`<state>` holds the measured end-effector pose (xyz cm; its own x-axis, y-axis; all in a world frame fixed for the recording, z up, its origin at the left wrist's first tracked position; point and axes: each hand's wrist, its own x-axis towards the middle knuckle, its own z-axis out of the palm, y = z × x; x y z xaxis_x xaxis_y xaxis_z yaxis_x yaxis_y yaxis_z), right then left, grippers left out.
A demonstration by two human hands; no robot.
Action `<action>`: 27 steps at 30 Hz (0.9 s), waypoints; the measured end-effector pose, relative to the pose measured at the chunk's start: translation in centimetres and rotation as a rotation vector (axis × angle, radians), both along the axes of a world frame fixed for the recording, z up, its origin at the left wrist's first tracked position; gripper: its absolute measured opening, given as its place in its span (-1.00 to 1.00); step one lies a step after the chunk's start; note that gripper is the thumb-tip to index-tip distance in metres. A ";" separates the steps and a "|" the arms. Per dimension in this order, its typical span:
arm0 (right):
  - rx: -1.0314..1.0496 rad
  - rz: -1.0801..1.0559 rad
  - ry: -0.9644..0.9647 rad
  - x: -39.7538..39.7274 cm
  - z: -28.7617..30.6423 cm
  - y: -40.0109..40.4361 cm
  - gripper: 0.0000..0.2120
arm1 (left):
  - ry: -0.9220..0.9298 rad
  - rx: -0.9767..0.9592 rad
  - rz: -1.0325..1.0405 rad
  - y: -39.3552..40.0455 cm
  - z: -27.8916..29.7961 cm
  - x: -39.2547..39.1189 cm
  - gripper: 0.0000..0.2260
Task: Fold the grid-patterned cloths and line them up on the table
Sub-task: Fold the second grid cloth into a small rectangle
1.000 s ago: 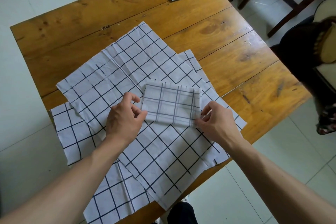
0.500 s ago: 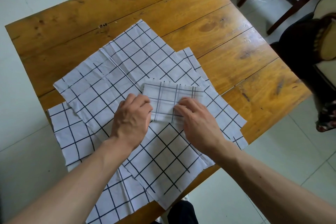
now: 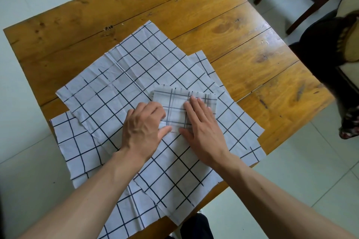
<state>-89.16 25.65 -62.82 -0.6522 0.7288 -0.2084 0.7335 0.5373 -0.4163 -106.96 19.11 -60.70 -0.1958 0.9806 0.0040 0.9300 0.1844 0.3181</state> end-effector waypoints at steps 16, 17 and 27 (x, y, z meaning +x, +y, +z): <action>-0.044 0.082 -0.185 3.7 1.9 3.9 -0.11 | -0.045 0.058 -0.115 -0.2 0.2 0.7 -0.60; -0.050 0.075 -0.185 3.6 2.0 3.8 -0.11 | -0.029 0.024 -0.182 0.5 0.2 1.4 -0.55; -0.014 0.098 -0.170 4.2 1.2 3.8 -0.11 | 0.221 -0.487 -0.306 3.2 -0.7 0.9 -0.27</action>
<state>-84.97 29.47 -61.61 -0.6747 0.6594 -0.3315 0.7381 0.6048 -0.2991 -106.03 22.33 -61.37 0.0492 0.8915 -0.4504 0.9980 -0.0256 0.0584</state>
